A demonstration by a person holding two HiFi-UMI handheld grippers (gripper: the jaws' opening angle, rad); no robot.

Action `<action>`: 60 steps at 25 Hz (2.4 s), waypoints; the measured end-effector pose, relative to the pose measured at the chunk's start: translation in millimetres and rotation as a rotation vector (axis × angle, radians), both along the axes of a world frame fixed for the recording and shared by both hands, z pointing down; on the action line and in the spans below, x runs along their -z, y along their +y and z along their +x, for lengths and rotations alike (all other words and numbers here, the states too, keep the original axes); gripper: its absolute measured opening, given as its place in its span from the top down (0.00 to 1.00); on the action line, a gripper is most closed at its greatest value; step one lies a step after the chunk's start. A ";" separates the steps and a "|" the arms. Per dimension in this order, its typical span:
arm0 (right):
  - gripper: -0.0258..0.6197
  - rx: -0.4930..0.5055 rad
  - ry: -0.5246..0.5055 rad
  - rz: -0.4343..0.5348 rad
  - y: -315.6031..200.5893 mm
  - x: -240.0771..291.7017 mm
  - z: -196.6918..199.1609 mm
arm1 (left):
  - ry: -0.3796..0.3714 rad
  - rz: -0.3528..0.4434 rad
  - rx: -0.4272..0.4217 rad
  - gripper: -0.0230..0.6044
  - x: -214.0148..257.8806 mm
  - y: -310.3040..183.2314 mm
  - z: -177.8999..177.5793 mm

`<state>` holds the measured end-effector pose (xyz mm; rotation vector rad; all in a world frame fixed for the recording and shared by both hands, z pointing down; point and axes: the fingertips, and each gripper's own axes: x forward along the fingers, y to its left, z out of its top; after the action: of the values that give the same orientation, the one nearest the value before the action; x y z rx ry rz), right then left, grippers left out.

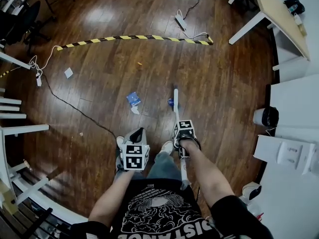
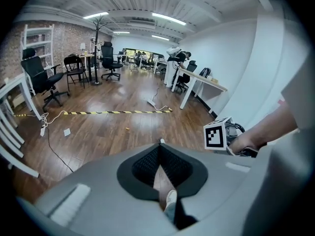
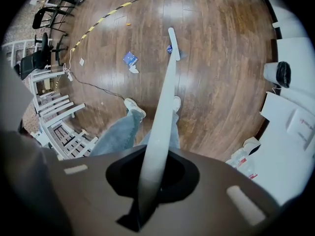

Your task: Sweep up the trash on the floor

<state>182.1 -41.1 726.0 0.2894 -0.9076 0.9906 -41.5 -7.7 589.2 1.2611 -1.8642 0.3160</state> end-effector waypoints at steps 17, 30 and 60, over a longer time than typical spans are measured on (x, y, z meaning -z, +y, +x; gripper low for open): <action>0.94 -0.073 -0.030 -0.054 147.5 22.2 -153.8 | 0.040 0.036 -0.089 0.95 -2.1 85.5 -134.5; 0.96 -0.027 -0.055 -0.014 157.7 33.8 -160.1 | 0.076 0.070 -0.069 0.95 -3.4 101.4 -146.9; 0.96 0.543 -0.353 -0.128 166.6 50.0 -445.5 | -0.017 -0.015 0.430 0.95 10.1 203.2 -405.0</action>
<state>-263.4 125.5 676.0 -0.2433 -1.1570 0.5946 -446.5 195.5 579.1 0.8185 -2.0827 0.1082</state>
